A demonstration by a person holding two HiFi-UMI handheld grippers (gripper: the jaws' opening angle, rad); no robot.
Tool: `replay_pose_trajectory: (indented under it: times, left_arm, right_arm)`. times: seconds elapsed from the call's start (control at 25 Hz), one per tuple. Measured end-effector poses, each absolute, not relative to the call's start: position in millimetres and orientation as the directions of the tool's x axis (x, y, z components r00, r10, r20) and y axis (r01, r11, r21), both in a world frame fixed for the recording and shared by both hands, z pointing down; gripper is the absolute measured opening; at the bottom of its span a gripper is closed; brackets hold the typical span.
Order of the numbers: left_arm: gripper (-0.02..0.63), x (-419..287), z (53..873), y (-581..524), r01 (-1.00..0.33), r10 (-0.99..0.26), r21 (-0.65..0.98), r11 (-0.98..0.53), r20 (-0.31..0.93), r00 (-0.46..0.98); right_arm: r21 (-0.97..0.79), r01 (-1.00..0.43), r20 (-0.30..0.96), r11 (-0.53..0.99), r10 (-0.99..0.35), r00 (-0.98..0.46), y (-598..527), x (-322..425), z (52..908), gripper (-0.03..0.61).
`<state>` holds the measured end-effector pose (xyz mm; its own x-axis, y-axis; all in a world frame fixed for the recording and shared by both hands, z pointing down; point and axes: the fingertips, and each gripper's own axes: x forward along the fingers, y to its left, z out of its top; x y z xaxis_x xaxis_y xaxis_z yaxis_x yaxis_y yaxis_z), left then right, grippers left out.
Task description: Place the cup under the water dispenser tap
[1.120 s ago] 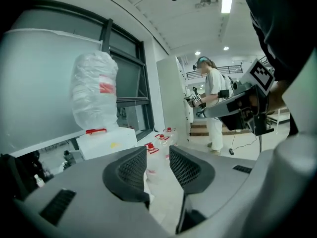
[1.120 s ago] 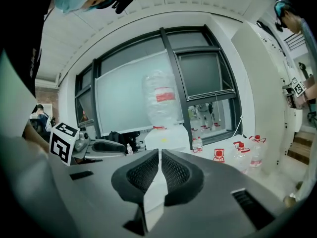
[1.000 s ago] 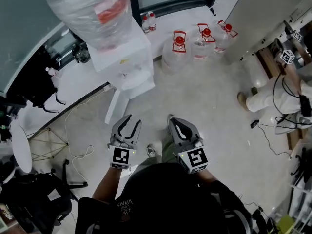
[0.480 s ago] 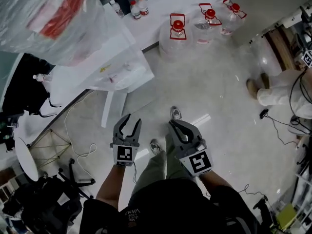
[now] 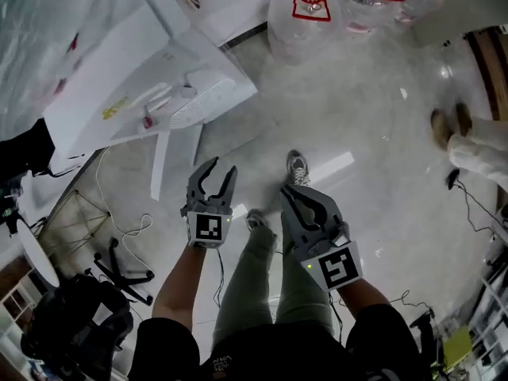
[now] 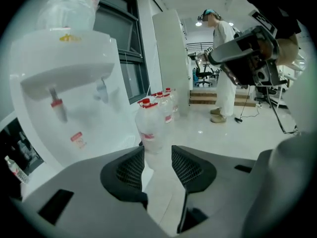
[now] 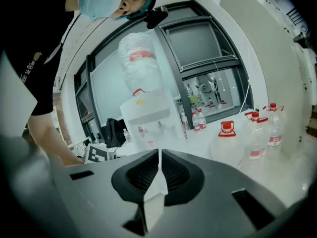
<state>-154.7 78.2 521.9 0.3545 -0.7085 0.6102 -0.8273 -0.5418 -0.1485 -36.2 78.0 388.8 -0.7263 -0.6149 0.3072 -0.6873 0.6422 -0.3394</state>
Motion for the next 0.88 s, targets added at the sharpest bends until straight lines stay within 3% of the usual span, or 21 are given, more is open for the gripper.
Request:
replay_pose_trajectory:
  times: [0.32,0.88]
  left_arm:
    - [0.172,-166,654,50,-0.852,-0.663,-0.133,-0.506,0.692,0.286]
    - [0.186,-181,824,-73,-0.845,-0.669,-0.277,-0.458,0.733,0.123]
  right_arm:
    - [-0.382,-0.691,0.355,0.614,-0.593,-0.723,54,-38,477,0.046]
    - [-0.382,-0.679,0.403,0.627,-0.548,-0.733,-9,-4,600,0.046]
